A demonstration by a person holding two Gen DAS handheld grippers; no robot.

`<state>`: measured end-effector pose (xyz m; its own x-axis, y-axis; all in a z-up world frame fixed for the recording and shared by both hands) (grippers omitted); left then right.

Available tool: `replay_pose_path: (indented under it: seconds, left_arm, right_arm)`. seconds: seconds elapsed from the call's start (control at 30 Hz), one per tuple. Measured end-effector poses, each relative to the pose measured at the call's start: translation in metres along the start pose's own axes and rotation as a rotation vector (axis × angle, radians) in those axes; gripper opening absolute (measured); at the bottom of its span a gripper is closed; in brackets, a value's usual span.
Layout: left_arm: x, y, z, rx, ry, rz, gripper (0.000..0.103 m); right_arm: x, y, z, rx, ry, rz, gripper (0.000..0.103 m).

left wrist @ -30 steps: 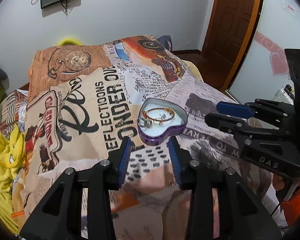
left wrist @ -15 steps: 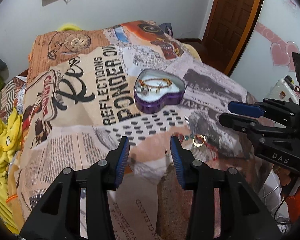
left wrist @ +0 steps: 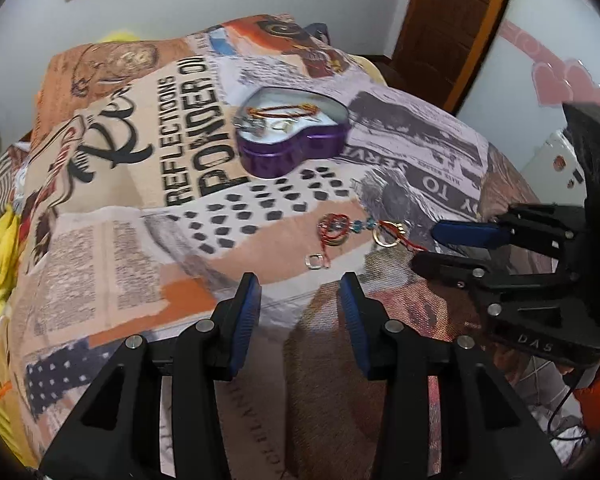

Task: Organize jewelry
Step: 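Withdraw both tools from the tin toward the red beaded charm, then grasp the small silver charm with the left tool while the right tool reaches the red beaded string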

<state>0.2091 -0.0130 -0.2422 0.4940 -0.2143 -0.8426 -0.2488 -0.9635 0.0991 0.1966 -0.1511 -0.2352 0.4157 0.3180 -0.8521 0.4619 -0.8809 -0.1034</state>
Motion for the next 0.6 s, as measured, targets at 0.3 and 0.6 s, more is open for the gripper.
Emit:
replay_pose_path:
  seconds: [0.3,0.6]
  left_arm:
    - [0.018,-0.001,-0.003,0.003,-0.012,0.014,0.022]
    - [0.022,-0.006,-0.003,0.024,-0.016,0.02,0.012]
  right_arm:
    - [0.008,-0.012,-0.003,-0.059,0.029,0.013,0.032]
    - [0.015,-0.015,-0.008,-0.068,0.066,0.022,0.032]
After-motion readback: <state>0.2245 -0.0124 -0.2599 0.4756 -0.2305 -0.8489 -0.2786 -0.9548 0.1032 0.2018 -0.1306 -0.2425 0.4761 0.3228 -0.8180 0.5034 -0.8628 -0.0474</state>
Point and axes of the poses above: each gripper's, at about its wrist camera, not at the fingertips, and x roughly the way its jaws point, y to its right, z to its underside, the point moved 2 cm from there along x, roughly the way its jaws point
